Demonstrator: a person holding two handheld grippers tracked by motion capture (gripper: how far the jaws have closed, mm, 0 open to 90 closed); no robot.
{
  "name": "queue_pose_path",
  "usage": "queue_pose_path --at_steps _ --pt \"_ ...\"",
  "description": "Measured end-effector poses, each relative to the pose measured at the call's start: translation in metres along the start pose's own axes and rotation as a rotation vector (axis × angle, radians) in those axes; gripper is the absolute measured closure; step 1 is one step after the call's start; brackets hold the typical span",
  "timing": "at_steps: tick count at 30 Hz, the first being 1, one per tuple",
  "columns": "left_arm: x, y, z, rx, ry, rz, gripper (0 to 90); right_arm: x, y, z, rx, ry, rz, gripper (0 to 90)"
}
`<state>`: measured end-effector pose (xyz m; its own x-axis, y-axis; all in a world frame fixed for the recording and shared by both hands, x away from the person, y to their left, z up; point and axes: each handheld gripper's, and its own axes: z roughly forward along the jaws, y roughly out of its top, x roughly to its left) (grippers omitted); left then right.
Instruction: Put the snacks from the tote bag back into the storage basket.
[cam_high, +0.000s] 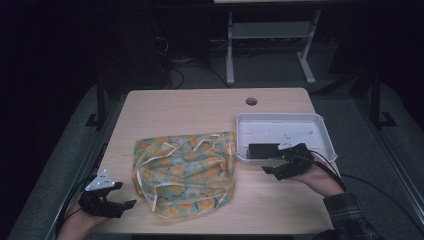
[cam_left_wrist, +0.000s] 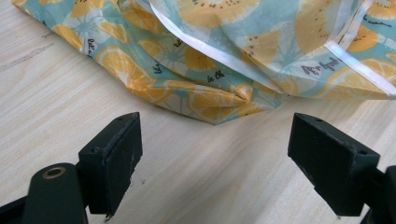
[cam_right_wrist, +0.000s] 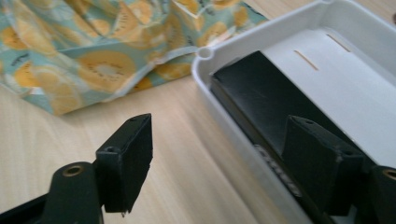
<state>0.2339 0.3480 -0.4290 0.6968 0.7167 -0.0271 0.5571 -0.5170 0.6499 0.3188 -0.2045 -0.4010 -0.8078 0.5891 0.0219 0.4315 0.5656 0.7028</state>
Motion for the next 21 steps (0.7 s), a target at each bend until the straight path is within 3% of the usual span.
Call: queue_pose_path --at_steps 10,21 --pt "0.0 0.0 0.001 0.005 -0.004 0.008 17.3 0.021 -0.008 0.014 0.027 0.036 -0.024 17.7" --pt "0.0 0.0 0.002 0.008 -0.009 0.011 17.3 0.028 -0.014 0.031 0.047 0.077 -0.02 13.9"
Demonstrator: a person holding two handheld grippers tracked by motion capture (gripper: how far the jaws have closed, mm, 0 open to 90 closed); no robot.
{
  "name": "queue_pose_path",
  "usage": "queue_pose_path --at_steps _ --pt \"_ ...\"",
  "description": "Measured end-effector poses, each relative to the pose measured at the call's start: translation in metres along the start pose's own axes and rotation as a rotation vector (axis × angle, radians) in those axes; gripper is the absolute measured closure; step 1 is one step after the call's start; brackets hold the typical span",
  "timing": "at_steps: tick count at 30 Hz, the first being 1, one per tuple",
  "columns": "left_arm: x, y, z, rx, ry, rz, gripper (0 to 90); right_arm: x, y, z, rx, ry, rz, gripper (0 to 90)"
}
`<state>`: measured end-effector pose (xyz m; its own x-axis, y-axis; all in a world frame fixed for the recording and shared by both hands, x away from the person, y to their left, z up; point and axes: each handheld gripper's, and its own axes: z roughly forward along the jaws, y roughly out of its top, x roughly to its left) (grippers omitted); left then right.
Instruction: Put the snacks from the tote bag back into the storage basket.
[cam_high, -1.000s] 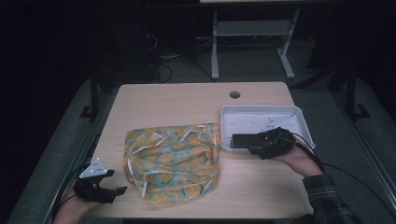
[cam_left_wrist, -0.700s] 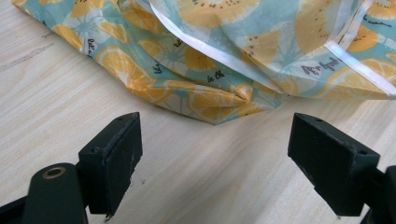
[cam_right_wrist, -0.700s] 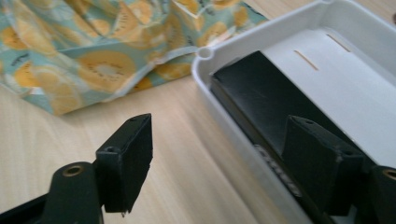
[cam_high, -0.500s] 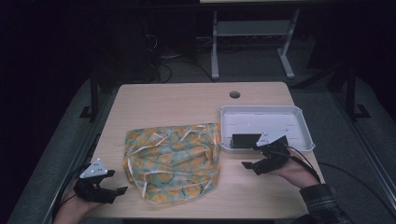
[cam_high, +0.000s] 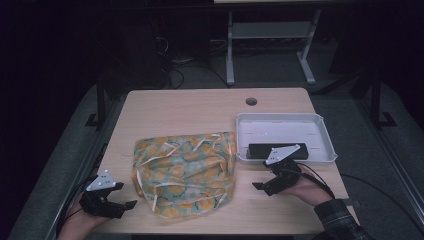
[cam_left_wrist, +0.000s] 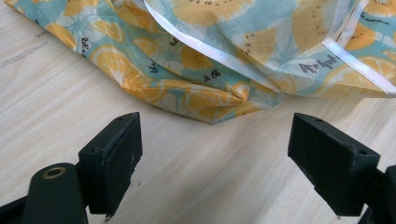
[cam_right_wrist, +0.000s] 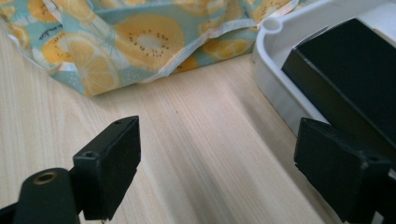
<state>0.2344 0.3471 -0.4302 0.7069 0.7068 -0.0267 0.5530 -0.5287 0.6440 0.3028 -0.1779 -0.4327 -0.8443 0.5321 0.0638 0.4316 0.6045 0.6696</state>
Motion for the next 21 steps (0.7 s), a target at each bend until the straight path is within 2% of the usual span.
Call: queue_pose_path --at_steps 10,21 --pt "0.0 -0.001 0.001 0.005 -0.005 0.003 17.3 0.004 -0.004 0.013 0.047 -0.002 -0.035 13.4" --pt "0.0 -0.001 0.001 0.005 -0.005 0.003 17.3 0.004 -0.004 0.014 0.049 -0.002 -0.047 13.4"
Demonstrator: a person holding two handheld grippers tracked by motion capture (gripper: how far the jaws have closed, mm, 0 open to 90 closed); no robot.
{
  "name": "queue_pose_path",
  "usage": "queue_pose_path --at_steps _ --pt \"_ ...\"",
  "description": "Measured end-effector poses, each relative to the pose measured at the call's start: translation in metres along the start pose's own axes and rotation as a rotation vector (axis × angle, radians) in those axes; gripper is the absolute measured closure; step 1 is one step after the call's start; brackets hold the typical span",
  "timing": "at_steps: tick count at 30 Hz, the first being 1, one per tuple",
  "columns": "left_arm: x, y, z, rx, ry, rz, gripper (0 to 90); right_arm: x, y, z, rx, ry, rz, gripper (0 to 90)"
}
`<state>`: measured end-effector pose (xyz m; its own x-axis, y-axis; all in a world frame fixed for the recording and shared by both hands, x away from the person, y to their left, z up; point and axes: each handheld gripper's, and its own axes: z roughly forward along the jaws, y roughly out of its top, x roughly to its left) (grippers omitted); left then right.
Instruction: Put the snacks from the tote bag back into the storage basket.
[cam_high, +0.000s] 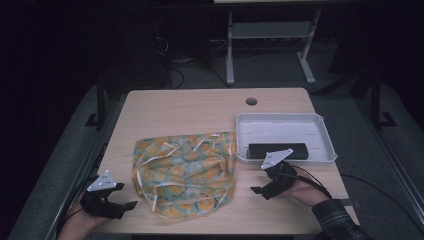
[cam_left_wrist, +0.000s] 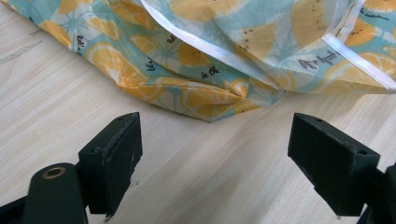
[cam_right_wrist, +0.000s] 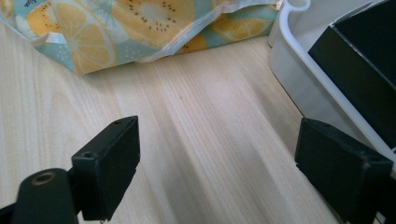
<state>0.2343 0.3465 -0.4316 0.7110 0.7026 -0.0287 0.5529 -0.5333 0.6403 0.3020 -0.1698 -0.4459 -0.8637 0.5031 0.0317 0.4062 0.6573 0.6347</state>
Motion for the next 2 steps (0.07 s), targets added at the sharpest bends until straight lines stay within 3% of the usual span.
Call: queue_pose_path --at_steps 2 --pt "0.0 0.0003 0.0 -0.001 0.0 0.0 17.3 0.0001 0.0001 0.0 -0.004 0.003 0.0 13.3"
